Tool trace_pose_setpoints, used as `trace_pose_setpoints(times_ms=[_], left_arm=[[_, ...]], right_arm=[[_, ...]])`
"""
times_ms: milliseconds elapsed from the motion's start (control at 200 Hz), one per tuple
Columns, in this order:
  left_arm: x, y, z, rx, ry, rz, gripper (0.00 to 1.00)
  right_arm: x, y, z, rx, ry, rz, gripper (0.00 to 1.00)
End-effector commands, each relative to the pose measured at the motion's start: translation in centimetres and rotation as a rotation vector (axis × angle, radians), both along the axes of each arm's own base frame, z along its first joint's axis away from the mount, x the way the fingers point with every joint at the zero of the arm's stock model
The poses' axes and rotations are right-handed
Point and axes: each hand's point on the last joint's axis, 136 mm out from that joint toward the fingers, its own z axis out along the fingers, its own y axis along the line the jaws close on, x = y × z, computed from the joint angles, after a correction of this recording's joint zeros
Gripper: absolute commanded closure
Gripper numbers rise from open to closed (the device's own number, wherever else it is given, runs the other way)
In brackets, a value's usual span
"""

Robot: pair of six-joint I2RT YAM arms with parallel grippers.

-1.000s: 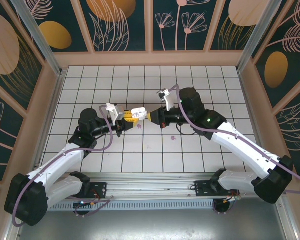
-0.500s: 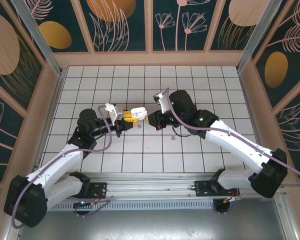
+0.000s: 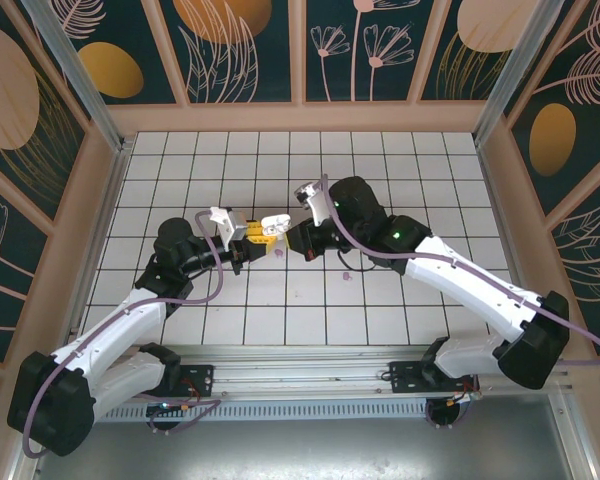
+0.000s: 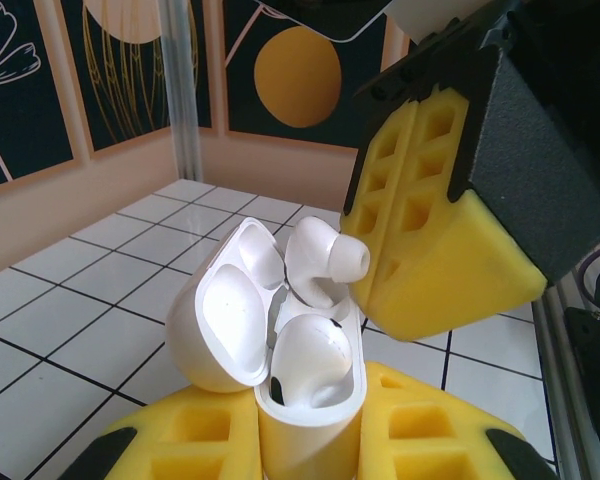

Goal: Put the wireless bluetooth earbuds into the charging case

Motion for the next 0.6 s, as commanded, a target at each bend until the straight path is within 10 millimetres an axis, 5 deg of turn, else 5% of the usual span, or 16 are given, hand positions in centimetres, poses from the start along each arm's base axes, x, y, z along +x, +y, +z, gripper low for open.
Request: trace_pose_setpoints(times_ms=[0, 596], left_arm=[[-0.5, -0.1, 0.8, -0.018, -0.025, -0.024, 1.0], [-0.6, 0.0, 1.3, -0.023, -0.04, -0.018, 1.0]], right_arm=[[-0.7, 0.9, 1.2, 0.004, -0.036, 0.058, 1.0], [-1.6, -0.7, 1.1, 0.031, 0.03, 0.074, 1.0]])
